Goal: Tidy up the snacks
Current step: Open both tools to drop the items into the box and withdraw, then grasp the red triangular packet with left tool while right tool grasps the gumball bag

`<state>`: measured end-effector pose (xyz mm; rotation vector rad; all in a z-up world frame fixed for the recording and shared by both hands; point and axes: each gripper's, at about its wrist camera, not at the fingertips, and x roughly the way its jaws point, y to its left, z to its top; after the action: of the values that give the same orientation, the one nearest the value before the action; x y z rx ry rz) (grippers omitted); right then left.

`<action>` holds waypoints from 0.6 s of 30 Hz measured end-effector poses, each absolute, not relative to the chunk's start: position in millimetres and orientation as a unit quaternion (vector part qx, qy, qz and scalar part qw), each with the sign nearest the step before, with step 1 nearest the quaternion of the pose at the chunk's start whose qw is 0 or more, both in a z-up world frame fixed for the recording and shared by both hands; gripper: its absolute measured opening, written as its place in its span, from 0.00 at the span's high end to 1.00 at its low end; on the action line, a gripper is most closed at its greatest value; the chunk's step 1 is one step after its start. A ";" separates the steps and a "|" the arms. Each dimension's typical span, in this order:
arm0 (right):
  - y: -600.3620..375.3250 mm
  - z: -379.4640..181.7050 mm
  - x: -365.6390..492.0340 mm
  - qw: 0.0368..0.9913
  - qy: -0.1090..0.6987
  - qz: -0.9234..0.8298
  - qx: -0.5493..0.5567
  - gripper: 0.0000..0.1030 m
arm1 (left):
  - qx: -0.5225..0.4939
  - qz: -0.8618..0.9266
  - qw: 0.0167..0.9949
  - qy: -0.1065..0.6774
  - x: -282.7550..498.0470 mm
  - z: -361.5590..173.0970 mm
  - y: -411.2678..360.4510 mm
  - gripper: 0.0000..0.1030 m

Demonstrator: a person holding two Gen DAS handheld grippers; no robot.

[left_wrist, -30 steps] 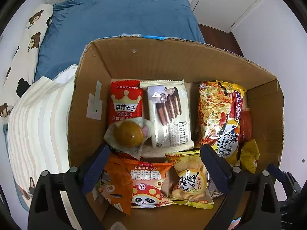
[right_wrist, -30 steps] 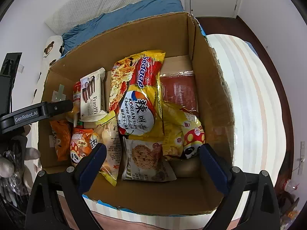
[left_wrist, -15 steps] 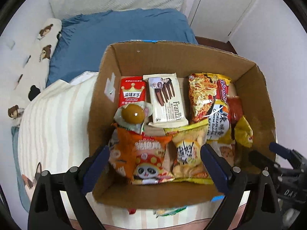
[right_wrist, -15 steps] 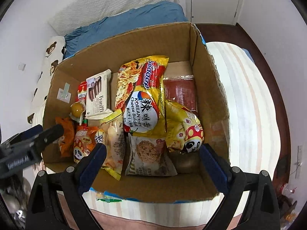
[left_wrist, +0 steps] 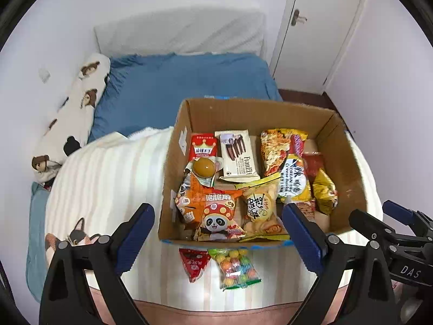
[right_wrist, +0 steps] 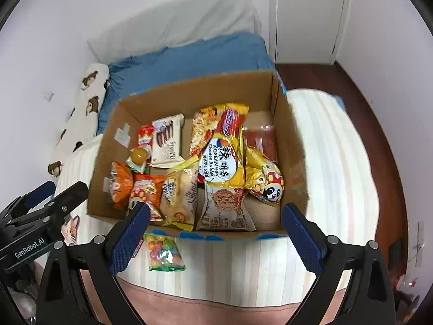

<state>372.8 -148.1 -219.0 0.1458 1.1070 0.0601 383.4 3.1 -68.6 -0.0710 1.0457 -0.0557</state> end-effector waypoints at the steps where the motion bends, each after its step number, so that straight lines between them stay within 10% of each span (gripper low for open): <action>1: -146.8 -213.5 366.3 0.852 0.518 0.029 0.068 0.03 | -0.033 -0.027 0.870 0.492 374.8 -62.2 2.2 0.06; 18: -140.8 -170.4 266.4 0.882 0.466 0.044 0.058 0.03 | -0.038 -0.018 0.897 0.440 278.7 -27.0 8.0 0.06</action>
<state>266.4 -140.8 -170.4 0.1205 0.9700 0.0922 278.7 8.0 -27.0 -0.0790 0.9125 -0.0365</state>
